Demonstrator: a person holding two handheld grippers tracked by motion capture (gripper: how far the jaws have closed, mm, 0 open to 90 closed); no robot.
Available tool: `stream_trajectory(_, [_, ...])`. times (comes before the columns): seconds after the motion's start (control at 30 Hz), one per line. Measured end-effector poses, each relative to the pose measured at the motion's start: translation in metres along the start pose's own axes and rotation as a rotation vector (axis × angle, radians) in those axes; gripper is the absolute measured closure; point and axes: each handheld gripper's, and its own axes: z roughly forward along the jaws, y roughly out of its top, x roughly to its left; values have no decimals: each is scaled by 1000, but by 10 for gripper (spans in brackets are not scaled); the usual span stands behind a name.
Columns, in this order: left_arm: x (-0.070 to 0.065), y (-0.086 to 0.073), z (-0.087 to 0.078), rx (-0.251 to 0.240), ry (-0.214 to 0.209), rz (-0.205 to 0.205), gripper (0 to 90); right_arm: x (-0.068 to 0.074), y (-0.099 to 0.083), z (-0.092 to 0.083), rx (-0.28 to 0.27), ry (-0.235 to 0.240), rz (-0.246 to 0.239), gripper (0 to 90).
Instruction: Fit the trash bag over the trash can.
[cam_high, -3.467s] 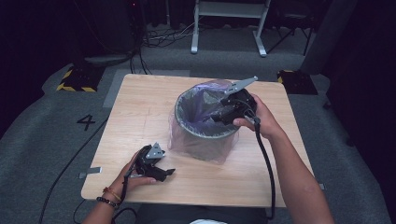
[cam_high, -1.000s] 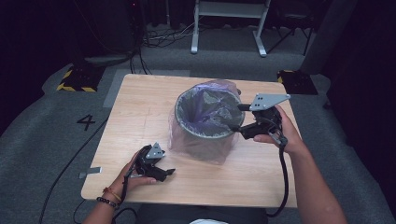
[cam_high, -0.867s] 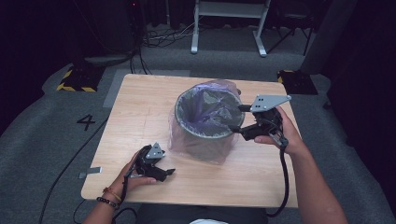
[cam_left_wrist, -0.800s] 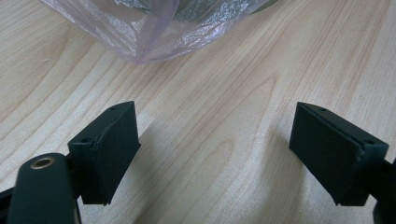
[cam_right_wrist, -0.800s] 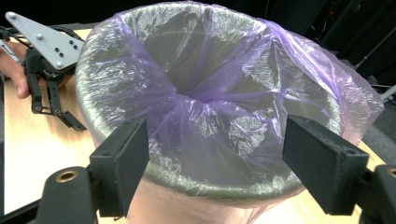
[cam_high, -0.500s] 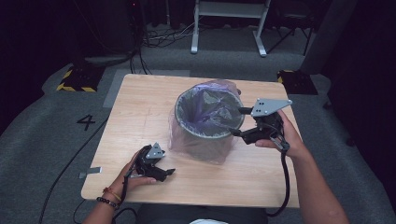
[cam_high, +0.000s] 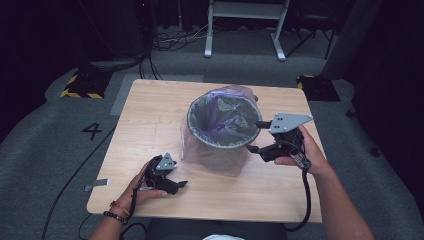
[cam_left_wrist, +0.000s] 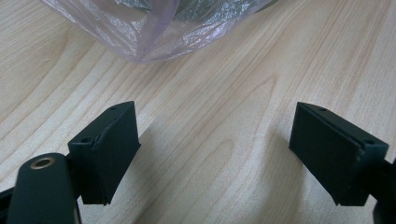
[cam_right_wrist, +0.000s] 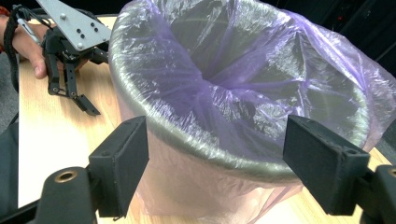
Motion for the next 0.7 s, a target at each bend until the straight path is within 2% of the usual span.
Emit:
stream_trajectory(0.2, [0,0,0,0,0,0,155,6,-5,2,14,6,-16,227])
stream_trajectory(0.4, [0,0,0,0,0,0,155,11,-10,1,27,-10,-38,218])
stream_trajectory(0.7, [0,0,0,0,0,0,156,15,-17,2,33,-9,-44,208])
